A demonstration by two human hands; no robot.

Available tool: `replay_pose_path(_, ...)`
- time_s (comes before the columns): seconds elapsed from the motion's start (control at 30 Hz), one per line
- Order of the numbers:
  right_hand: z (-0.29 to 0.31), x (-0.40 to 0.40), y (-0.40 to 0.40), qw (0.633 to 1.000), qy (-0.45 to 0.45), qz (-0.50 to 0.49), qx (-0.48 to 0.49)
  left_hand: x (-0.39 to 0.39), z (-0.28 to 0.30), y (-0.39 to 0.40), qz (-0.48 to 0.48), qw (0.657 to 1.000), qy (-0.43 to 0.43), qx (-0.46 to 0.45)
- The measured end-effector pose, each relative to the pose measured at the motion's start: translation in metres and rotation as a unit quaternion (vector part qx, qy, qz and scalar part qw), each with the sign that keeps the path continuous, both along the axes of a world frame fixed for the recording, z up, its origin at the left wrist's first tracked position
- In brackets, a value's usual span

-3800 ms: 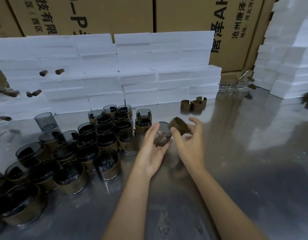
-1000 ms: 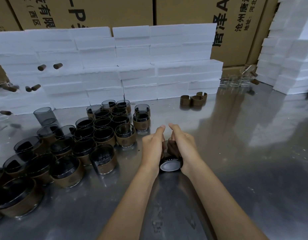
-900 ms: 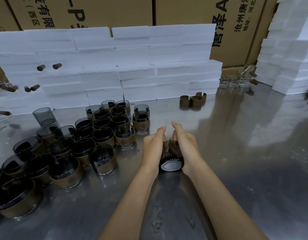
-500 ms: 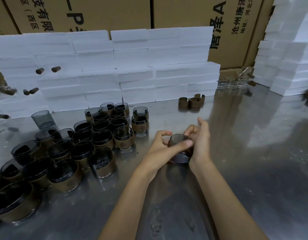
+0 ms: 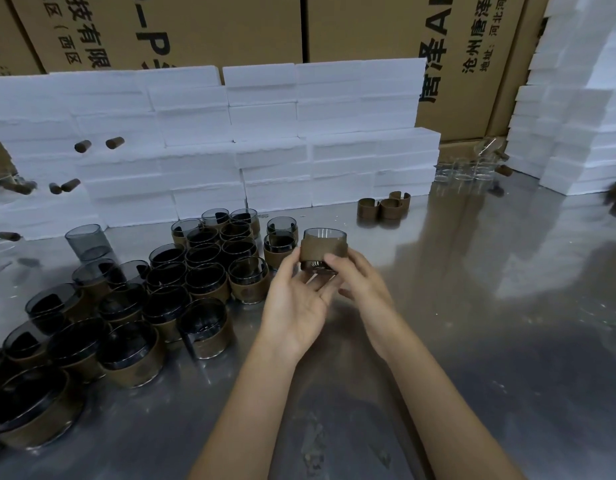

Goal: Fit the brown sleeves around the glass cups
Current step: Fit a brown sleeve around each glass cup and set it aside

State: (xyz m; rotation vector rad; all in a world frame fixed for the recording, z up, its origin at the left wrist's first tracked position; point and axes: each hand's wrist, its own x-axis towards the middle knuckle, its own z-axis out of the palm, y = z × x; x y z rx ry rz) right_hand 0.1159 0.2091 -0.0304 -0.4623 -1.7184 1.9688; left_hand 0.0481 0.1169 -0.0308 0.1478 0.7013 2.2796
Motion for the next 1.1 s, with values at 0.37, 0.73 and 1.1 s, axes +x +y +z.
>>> replay_pose_path(0.37,-0.007,-0.004,-0.007,0.986,0.007,-0.086,0.142,-0.003,0.002,0.002,0.083,0.968,0.134,-0.196)
replay_pose_path(0.73,-0.017,-0.008,0.000,0.980,-0.029,-0.087,0.176,-0.008,-0.002,-0.002,0.095,0.947,0.176,-0.251)
replay_pose_path(1.1,-0.036,-0.013,0.005,0.931,-0.115,-0.079,0.338,-0.008,-0.012,0.003,0.172,0.822,0.350,-0.414)
